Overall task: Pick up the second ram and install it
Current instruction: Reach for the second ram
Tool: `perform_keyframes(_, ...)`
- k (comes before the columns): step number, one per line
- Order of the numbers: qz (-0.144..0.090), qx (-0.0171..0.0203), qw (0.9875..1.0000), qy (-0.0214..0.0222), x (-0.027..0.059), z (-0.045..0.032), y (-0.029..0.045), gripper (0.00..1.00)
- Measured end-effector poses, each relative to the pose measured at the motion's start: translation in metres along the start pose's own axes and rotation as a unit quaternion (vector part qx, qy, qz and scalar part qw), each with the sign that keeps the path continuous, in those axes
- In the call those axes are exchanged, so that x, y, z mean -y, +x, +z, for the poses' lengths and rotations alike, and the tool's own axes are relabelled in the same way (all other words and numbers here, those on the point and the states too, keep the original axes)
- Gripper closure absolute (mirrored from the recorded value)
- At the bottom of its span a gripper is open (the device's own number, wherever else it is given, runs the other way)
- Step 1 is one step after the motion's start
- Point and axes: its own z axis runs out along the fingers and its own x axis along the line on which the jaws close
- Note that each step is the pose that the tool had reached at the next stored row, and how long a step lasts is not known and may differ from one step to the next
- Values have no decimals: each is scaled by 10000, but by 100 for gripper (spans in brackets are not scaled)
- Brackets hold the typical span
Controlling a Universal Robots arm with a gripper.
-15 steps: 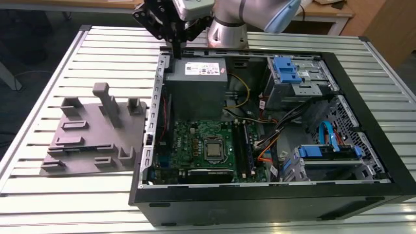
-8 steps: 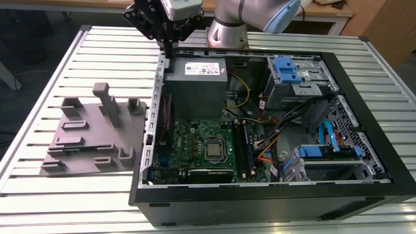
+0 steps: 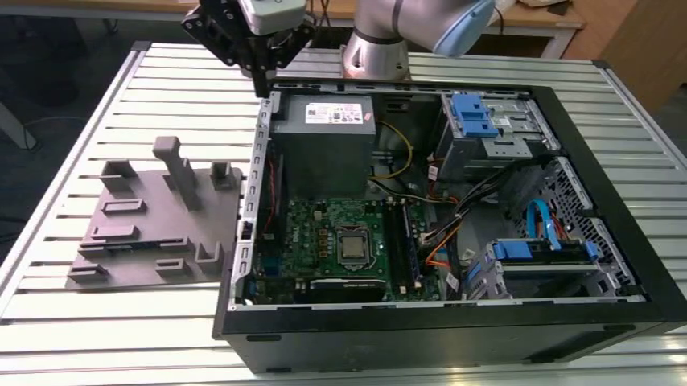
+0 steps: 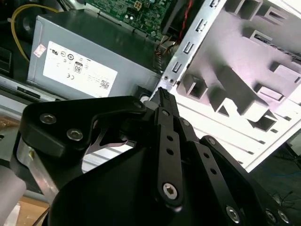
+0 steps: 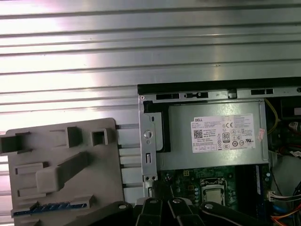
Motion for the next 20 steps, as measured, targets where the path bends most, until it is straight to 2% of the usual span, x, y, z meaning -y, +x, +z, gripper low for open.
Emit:
perform_keyframes(4, 1, 0, 10000, 0, 8, 0, 103, 89)
perform_keyframes(17, 1, 0, 10000, 0, 24, 25, 307, 89)
perform_keyframes(20, 0, 0, 10000, 0, 30, 31, 374, 89)
